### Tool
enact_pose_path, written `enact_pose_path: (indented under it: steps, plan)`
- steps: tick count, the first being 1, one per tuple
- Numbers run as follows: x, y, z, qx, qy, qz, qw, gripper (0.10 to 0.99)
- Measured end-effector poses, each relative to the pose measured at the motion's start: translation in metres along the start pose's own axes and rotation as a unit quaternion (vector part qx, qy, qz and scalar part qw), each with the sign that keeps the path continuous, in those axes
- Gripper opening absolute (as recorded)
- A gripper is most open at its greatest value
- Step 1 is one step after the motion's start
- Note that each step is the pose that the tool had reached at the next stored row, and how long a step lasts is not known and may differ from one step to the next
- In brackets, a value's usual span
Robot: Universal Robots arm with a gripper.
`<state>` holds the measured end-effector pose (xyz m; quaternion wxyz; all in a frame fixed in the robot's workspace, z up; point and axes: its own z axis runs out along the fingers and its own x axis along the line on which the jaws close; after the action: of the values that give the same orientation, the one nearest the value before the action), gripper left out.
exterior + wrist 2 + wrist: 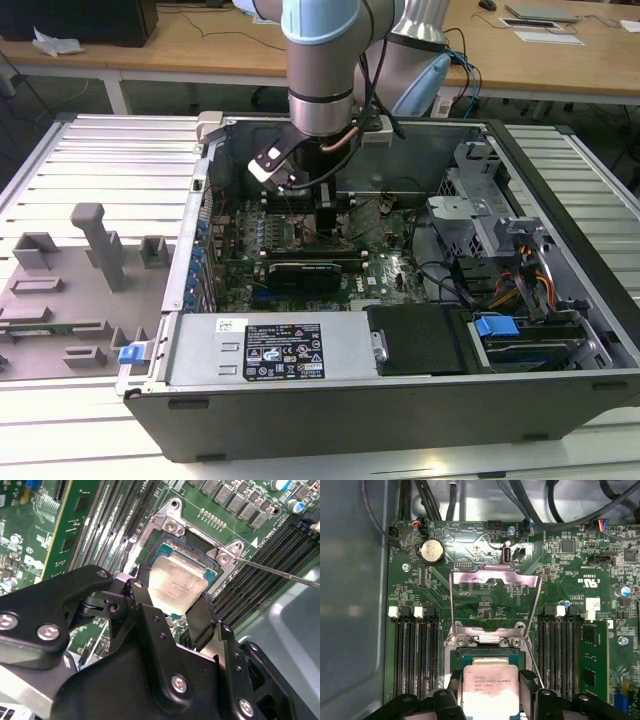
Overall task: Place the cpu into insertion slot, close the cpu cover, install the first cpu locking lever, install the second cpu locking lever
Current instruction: 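Place the cpu into insertion slot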
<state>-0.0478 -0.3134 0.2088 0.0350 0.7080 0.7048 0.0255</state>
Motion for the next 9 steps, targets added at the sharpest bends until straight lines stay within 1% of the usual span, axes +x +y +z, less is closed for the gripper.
enact_pose_path:
  steps: [5,9]
  plan:
    - [0.0029,-0.0009,0.005,0.0001,-0.0006,0.007,1.0,0.541]
    - [0.0029,-0.0012,0.0069,0.0001,-0.0007,0.008,1.0,0.541]
